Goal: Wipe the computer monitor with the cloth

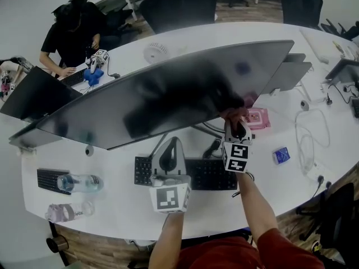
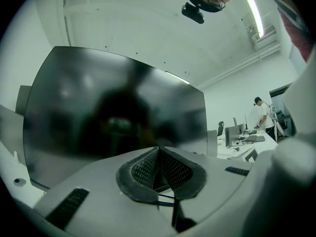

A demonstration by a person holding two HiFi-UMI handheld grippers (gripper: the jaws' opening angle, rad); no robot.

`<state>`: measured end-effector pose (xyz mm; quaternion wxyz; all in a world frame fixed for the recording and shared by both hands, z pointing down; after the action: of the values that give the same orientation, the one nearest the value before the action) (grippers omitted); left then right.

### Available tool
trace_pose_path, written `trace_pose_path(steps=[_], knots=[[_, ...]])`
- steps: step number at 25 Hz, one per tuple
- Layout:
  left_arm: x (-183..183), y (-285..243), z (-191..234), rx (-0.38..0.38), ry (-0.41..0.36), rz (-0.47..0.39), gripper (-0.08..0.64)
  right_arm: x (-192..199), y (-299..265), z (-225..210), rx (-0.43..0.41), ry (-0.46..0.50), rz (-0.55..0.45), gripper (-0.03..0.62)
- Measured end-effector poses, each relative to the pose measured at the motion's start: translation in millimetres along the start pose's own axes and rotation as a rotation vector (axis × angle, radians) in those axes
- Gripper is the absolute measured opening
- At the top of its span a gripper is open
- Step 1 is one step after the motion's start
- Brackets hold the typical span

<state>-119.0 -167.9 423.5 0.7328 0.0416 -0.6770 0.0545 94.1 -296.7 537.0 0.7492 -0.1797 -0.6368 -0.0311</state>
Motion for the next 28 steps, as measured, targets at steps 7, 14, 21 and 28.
trace_pose_path(steps=[7, 14, 21, 28], knots=[[1, -1, 4, -0.008, 0.001, -0.001, 0.028, 2, -8, -13, 0.024, 0.015, 0.012, 0.083], [1, -1, 2, -0.006, 0.007, -0.002, 0.028, 1, -9, -11, 0.022, 0.039, 0.013, 0.083], [-2, 7, 8, -0.028, 0.005, -0.015, 0.028, 2, -6, 5, -0.015, 0.033, 0.007, 0.083], [-3, 25, 21, -0.072, 0.011, -0.024, 0.028, 0, -5, 30, -0.054, 0.027, 0.005, 0.083]])
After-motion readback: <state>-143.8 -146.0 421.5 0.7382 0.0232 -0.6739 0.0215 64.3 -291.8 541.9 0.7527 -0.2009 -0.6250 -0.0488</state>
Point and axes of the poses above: the fingertips, and each gripper's own axes: y backward along the fingers, z to its left, x out of its underside, the point moved 9 cm from there along y, backward along the fingers, and after that the axes turned 5 degrees about y, right-handed, at the moved point
